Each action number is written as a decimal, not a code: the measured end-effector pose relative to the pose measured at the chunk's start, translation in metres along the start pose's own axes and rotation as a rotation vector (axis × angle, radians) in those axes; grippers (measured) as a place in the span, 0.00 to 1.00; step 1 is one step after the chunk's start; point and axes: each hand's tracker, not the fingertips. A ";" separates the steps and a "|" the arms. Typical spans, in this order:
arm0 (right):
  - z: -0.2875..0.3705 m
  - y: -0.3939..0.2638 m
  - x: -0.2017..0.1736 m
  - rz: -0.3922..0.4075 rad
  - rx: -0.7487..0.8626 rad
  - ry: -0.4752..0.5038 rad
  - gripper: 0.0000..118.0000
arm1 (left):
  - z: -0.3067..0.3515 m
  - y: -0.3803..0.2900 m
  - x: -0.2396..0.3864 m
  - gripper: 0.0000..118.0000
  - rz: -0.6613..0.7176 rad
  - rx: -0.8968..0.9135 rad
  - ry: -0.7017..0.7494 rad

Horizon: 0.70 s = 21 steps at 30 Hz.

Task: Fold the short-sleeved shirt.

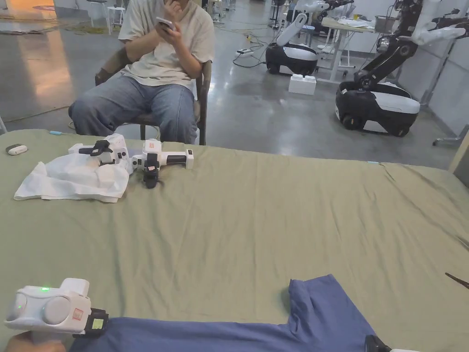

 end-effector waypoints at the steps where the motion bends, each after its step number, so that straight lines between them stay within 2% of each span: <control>1: -0.003 -0.001 0.002 -0.003 -0.006 -0.001 0.00 | 0.002 -0.003 0.004 0.43 -0.030 0.019 -0.005; 4: -0.021 -0.003 0.010 -0.021 -0.041 -0.015 0.00 | 0.008 -0.009 0.019 0.01 -0.101 0.042 -0.053; 8: -0.068 0.008 0.029 -0.034 -0.134 -0.028 0.03 | 0.015 -0.013 0.019 0.00 -0.103 0.057 -0.070; 9: -0.083 0.012 0.036 -0.029 -0.166 -0.033 0.09 | 0.019 -0.014 0.017 0.00 -0.080 0.077 -0.081; 10: -0.101 0.017 0.043 -0.022 -0.206 -0.033 0.20 | 0.026 -0.016 0.015 0.00 -0.059 0.102 -0.094; 11: -0.117 0.021 0.049 -0.022 -0.241 -0.029 0.38 | 0.038 -0.018 0.014 0.00 -0.048 0.136 -0.095; 12: -0.134 0.024 0.054 -0.029 -0.275 -0.021 0.38 | 0.045 -0.021 0.013 0.00 -0.044 0.161 -0.090; 15: -0.184 0.029 0.068 -0.029 -0.403 0.009 0.53 | 0.069 -0.028 0.010 0.00 -0.021 0.220 -0.100; 17: -0.214 0.025 0.073 -0.001 -0.467 0.023 0.53 | 0.081 -0.033 0.008 0.00 0.005 0.252 -0.111; 21: -0.256 0.010 0.080 -0.026 -0.617 0.052 0.53 | 0.094 -0.044 0.008 0.00 0.021 0.282 -0.112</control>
